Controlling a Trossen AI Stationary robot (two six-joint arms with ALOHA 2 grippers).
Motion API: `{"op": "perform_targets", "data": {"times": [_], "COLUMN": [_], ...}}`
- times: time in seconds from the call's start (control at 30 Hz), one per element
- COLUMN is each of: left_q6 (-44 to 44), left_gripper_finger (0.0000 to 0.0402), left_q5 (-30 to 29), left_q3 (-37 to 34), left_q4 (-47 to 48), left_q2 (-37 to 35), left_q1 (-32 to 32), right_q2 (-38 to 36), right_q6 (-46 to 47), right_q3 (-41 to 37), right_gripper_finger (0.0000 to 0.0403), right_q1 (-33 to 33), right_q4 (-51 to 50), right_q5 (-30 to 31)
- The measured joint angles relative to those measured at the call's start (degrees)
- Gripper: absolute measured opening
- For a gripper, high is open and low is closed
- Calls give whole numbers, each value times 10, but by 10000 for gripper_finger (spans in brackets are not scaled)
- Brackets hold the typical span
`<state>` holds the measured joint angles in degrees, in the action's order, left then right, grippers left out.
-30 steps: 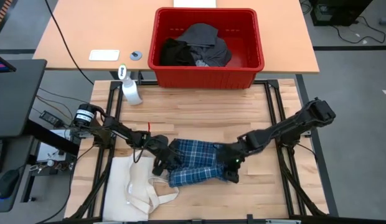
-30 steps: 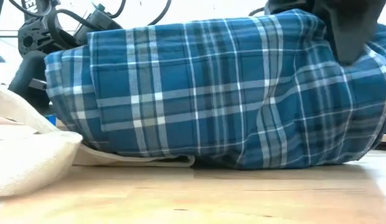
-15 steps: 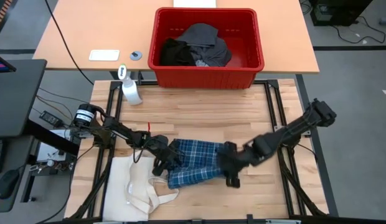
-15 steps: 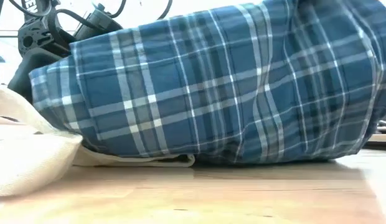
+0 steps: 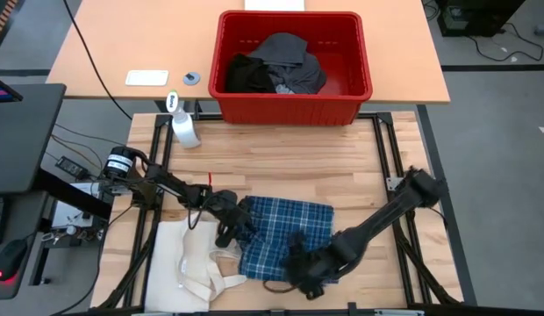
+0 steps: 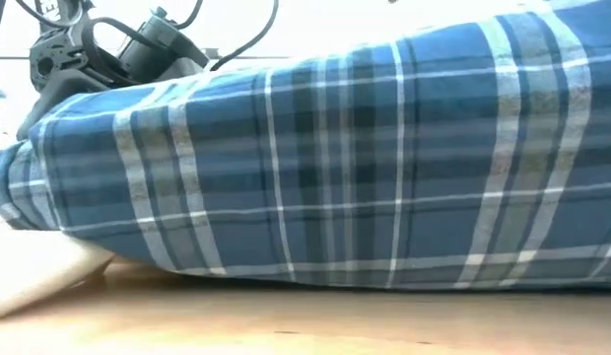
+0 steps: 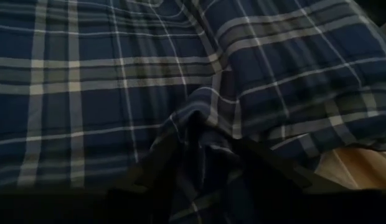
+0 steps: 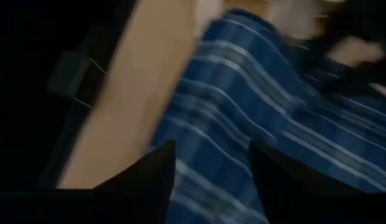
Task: Fold Laundry from Bin
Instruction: Fold the blue pants
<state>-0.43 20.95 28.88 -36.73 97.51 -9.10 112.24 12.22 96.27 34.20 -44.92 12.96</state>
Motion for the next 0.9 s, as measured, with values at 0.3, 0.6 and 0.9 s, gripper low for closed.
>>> {"op": "perform_targets", "data": {"times": [0.3,0.6,0.9], "left_q6": [-14,-40,-43], "left_gripper_finger": [180,180,180], "left_q5": [-1,-16,-45], "left_q3": [0,0,0], "left_q4": [0,-4,-31], "left_q2": [0,0,0], "left_q1": [3,10,11], "right_q2": [146,189,190], "right_q6": [18,143,212], "right_q3": [176,252,251], "right_gripper_finger": [313,305,282], "right_q1": [-5,18,63], "right_q4": [-110,-156,-155], "right_q5": [8,102,192]}}
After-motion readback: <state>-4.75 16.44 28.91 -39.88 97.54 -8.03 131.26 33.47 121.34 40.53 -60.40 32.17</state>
